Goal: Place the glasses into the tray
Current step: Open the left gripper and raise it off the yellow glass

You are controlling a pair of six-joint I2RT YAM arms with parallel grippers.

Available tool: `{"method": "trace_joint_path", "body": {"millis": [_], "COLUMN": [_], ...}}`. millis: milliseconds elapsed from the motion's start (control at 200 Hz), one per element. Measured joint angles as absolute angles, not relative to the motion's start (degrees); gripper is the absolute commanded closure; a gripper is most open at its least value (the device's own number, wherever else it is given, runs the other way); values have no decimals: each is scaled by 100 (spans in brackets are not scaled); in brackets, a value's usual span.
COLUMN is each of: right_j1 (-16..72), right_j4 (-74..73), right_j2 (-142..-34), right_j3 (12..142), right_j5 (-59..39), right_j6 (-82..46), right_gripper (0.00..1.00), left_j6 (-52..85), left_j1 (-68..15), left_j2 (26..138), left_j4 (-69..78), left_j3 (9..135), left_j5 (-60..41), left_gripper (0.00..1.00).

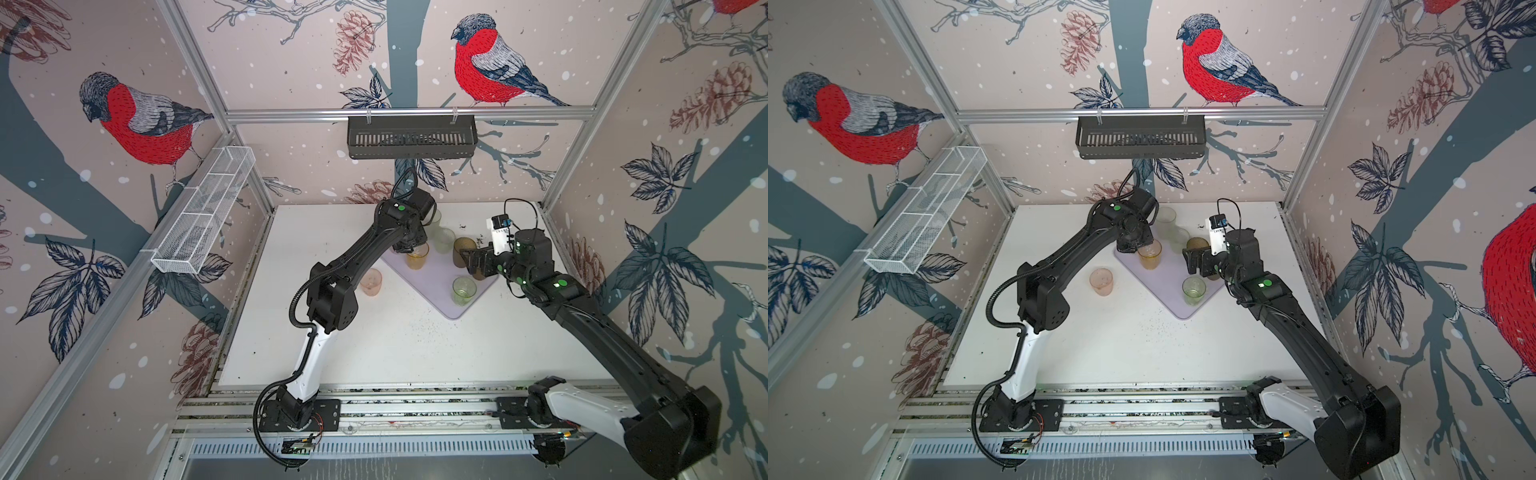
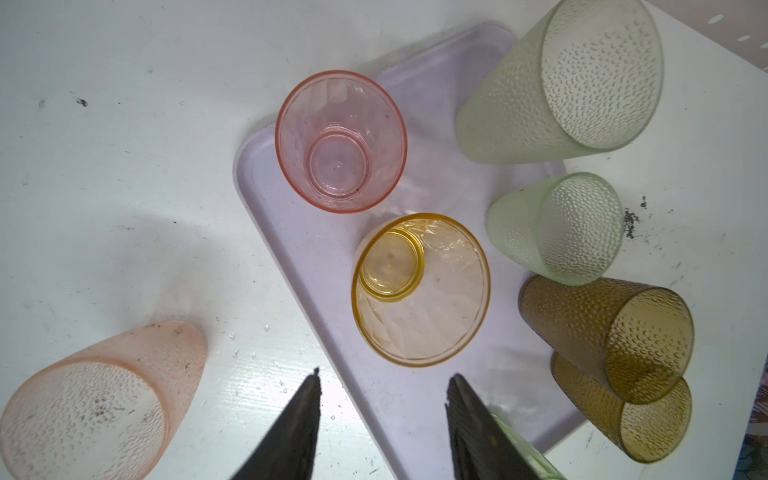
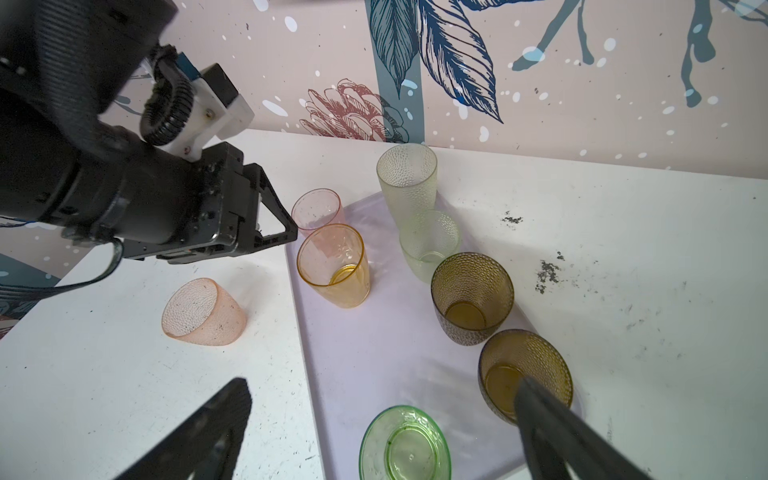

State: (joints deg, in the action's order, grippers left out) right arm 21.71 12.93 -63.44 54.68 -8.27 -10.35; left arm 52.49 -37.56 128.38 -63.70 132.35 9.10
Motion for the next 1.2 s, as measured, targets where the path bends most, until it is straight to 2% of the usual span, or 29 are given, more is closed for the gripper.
{"method": "trace_joint_path", "body": {"millis": [370,495,590,780,1201], "right_j1": [2486,2519,2550,2596,2759], "right_j4": [1347,1350,1350,1345,1343], "right_j2": [-6449,-6447,-6434,-6351,-6388], "right_j3": [5607,5612,5612,5605,5623], "right_j5": [-545,-519,-523,-539,-679], "right_j6": [-878,-854,-803,-731,-711], "right_gripper": [0,0,0,0,0], "left_j6": [5205,5210,5227,5229,5103], "left_j1": [-3765,-3758,-3747,-3734,-3516], "left_j2": [12162,11970,11791,11417,10534], "left_j4": [-6726,-6930,-7035,-7120,-6823], "left_j3": [13058,12886,12656,12217,10704], "left_j5": [1074,1186,1221,1216,963], "left_gripper": [40,23,20,3,2]}}
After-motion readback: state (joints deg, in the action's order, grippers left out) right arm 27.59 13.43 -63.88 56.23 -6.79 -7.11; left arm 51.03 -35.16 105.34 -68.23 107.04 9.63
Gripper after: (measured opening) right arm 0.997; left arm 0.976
